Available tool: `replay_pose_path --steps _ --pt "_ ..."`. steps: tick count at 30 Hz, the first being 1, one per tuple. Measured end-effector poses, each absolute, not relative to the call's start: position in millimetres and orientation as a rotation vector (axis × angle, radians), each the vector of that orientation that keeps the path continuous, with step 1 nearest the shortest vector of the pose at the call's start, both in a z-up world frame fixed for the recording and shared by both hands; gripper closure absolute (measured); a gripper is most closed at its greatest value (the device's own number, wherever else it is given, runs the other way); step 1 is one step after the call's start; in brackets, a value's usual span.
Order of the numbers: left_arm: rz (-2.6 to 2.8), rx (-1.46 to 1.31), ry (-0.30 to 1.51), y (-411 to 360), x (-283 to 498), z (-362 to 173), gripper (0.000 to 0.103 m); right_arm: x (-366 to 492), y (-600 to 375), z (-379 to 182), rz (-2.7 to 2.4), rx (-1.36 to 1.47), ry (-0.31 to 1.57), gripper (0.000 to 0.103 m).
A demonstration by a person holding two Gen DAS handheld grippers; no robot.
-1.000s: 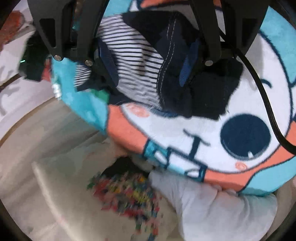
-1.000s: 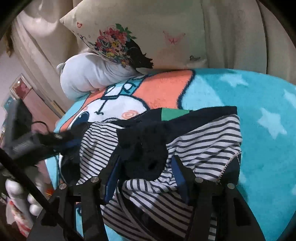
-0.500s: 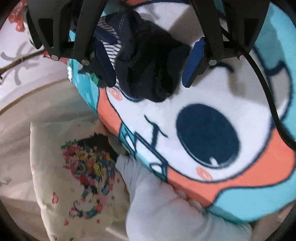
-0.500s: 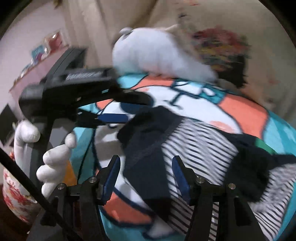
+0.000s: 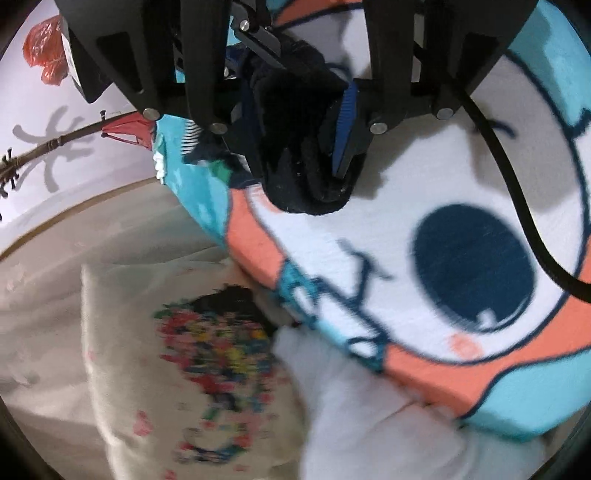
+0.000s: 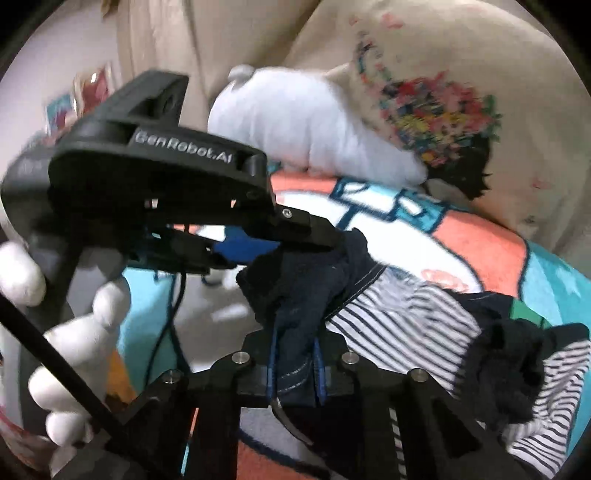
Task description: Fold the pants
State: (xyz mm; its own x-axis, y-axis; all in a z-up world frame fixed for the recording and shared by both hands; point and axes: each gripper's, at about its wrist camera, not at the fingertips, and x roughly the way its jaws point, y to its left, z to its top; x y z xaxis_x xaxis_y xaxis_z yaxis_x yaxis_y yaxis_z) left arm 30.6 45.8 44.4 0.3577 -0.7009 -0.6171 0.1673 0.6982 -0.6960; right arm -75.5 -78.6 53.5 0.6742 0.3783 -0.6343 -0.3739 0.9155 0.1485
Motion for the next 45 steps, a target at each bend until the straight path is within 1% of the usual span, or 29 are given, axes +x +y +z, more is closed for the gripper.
replay_pose_path --steps 4,6,9,11,12,13,14,15,16,20,22,25,29,31,32,33,34,35,36,37,39,42,45 --pt "-0.668 -0.553 1.036 -1.2 29.0 66.8 0.069 -92.8 -117.6 73.1 0.378 0.106 0.638 0.088" --pt "-0.741 -0.498 1.030 -40.3 23.0 76.1 0.069 -106.6 -150.6 77.6 0.334 0.195 0.605 0.088" --pt "-0.863 -0.430 1.048 -91.4 11.2 78.9 0.069 -130.4 -197.3 69.7 0.244 0.289 0.592 0.088" --pt "-0.934 -0.429 1.057 -109.3 5.0 78.1 0.068 -143.1 -226.9 59.1 0.178 0.345 0.606 0.086" --pt "-0.948 -0.446 1.056 -110.0 3.8 78.0 0.065 -148.1 -242.6 51.8 0.148 0.374 0.624 0.081" --pt "-0.954 -0.466 1.052 -107.8 2.9 78.3 0.062 -151.1 -253.7 47.0 0.124 0.394 0.641 0.068" --pt "-0.953 -0.488 1.042 -102.2 1.8 79.3 0.059 -158.5 -267.5 44.4 0.096 0.425 0.645 0.064" --pt "-0.938 -0.499 1.026 -93.5 0.7 81.0 0.053 -161.0 -275.9 45.1 0.077 0.439 0.631 0.062" --pt "-0.917 -0.501 1.013 -85.2 -0.6 82.0 0.051 -160.5 -283.3 48.3 0.063 0.441 0.616 0.062" --pt "-0.755 -0.497 1.014 -51.1 -1.2 72.0 0.051 -166.4 -292.4 81.3 0.063 0.424 0.524 0.062" --pt "-0.704 -0.514 1.040 -42.5 -2.9 60.2 0.051 -157.6 -286.8 95.6 0.129 0.423 0.509 0.062" --pt "-0.681 -0.520 1.082 -41.4 -6.9 42.9 0.051 -134.4 -276.4 102.0 0.245 0.466 0.528 0.062" --pt "-0.663 -0.468 1.129 -54.7 -12.6 27.0 0.051 -98.6 -269.3 76.0 0.262 0.510 0.653 0.061" --pt "-0.664 -0.469 1.132 -54.0 -12.6 25.6 0.051 -82.4 -274.3 50.8 0.129 0.462 0.772 0.063" --pt "-0.670 -0.476 1.128 -52.5 -11.7 25.6 0.050 -86.0 -278.4 47.4 0.085 0.452 0.779 0.064" --pt "-0.677 -0.483 1.119 -50.0 -10.1 26.6 0.047 -93.5 -283.7 50.2 0.083 0.465 0.756 0.064" --pt "-0.678 -0.491 1.114 -48.3 -8.2 26.5 0.042 -100.8 -289.3 54.1 0.080 0.475 0.738 0.057" --pt "-0.675 -0.505 1.111 -46.3 -4.9 25.1 0.040 -108.6 -294.6 59.5 0.065 0.475 0.719 0.050" --pt "-0.679 -0.523 1.115 -45.3 -0.8 22.1 0.039 -113.5 -298.8 63.7 0.053 0.470 0.702 0.037" --pt "-0.689 -0.538 1.124 -46.5 2.3 18.9 0.037 -119.1 -303.8 66.5 0.049 0.464 0.680 0.033" --pt "-0.739 -0.579 1.167 -54.5 9.7 7.2 0.034 -119.1 -315.8 63.2 0.056 0.493 0.689 0.033" --pt "-0.799 -0.577 1.217 -72.5 10.2 -3.2 0.031 -98.0 -332.3 42.7 0.142 0.636 0.749 0.033" --pt "-0.881 -0.499 1.189 -91.5 -1.1 6.9 0.031 -80.3 -338.5 17.2 0.242 0.771 0.781 0.032"
